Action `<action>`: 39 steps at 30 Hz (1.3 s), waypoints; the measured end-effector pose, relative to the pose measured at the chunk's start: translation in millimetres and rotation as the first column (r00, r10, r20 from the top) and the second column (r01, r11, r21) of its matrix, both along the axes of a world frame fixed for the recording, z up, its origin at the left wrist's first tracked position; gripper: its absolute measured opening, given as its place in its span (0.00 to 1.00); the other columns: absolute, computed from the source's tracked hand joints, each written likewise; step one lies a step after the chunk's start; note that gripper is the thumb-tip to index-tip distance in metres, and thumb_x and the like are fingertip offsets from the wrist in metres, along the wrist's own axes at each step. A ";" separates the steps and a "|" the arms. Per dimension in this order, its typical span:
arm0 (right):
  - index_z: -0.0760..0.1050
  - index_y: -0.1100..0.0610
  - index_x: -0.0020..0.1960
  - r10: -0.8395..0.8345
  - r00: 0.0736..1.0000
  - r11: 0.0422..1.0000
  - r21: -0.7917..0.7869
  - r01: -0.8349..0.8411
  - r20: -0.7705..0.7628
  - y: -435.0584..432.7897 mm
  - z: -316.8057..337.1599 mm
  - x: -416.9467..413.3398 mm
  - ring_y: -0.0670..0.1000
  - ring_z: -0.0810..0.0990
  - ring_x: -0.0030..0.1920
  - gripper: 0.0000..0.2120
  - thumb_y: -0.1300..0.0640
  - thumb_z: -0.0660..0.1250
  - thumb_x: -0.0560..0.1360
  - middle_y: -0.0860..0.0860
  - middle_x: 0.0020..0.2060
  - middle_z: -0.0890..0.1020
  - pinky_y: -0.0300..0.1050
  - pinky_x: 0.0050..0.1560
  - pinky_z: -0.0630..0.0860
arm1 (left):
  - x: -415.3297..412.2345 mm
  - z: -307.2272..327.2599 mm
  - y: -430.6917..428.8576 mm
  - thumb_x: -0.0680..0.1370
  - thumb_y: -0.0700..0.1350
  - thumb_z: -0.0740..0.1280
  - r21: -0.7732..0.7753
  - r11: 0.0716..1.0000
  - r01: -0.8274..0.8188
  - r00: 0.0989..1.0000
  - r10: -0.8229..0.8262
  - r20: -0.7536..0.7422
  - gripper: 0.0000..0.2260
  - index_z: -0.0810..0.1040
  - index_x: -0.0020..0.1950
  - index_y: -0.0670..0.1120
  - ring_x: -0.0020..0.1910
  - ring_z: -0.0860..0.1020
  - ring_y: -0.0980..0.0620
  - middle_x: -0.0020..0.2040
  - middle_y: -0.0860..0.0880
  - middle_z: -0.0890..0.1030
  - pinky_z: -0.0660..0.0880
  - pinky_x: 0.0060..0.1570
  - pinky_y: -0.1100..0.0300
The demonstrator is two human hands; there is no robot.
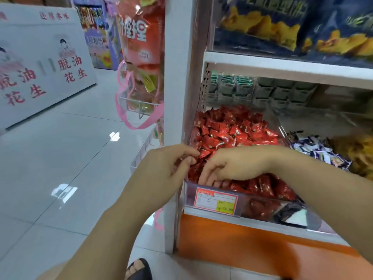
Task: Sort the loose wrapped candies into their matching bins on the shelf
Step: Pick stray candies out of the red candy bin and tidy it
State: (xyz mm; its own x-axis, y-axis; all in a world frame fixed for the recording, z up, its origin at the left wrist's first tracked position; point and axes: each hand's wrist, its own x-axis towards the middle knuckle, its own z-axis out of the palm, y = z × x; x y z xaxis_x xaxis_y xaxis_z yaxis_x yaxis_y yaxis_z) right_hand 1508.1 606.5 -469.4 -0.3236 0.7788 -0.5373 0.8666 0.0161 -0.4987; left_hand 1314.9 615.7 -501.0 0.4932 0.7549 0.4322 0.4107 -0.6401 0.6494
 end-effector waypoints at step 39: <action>0.73 0.43 0.64 0.196 0.630 0.857 0.181 -0.482 0.752 29.5 -29.7 -6.5 0.53 0.68 0.60 0.16 0.50 0.65 0.76 0.48 0.60 0.70 0.46 0.55 0.64 | 0.4 -0.1 1.7 0.76 0.44 0.61 -0.009 1.000 0.011 1.000 -0.011 0.013 0.11 0.81 0.52 0.52 0.38 0.78 0.64 0.38 0.56 0.83 0.71 0.40 0.74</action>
